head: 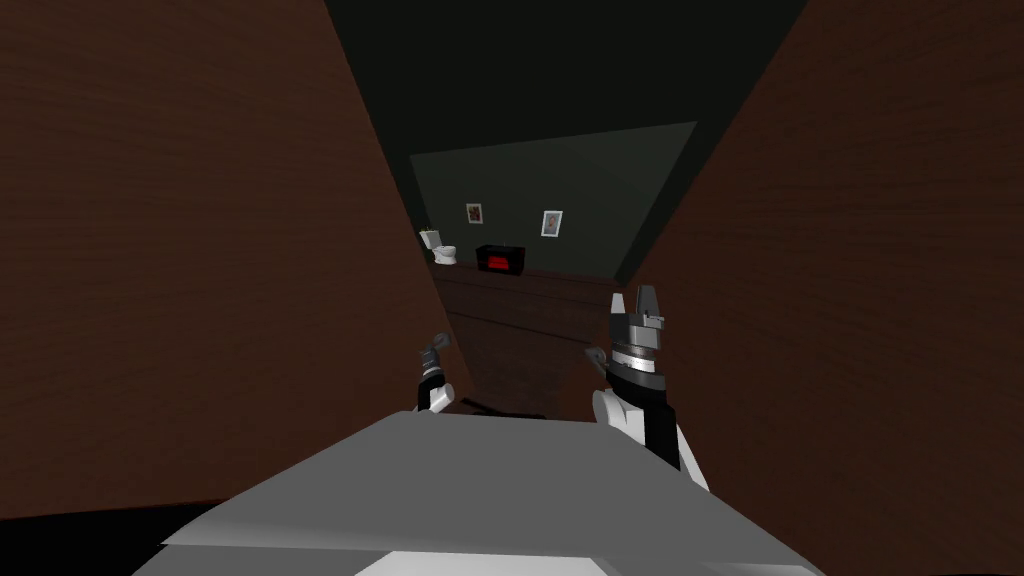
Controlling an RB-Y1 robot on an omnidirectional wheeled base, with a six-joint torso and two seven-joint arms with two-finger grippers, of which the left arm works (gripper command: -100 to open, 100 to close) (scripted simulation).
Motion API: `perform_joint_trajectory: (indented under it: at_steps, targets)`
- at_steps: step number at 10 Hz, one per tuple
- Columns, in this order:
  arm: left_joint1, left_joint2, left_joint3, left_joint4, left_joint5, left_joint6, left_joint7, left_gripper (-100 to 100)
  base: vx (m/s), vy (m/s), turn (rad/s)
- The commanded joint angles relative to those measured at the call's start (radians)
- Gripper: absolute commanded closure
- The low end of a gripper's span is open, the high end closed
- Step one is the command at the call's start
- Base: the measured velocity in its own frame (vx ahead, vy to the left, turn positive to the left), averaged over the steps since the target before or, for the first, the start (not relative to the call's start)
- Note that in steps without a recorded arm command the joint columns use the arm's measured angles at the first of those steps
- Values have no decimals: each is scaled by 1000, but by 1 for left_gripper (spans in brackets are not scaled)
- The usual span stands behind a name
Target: Push the door open
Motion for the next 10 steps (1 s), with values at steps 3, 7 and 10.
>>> perform_joint_trajectory:
  at_steps: [3,7,10]
  targets:
    - [-19,13,41,13,28,-26,-15,100,202,28,32]
    - [-17,-11,75,24,51,-35,-27,100,180,11,60]
    - [-18,12,97,22,67,-42,-38,100,107,26,15]
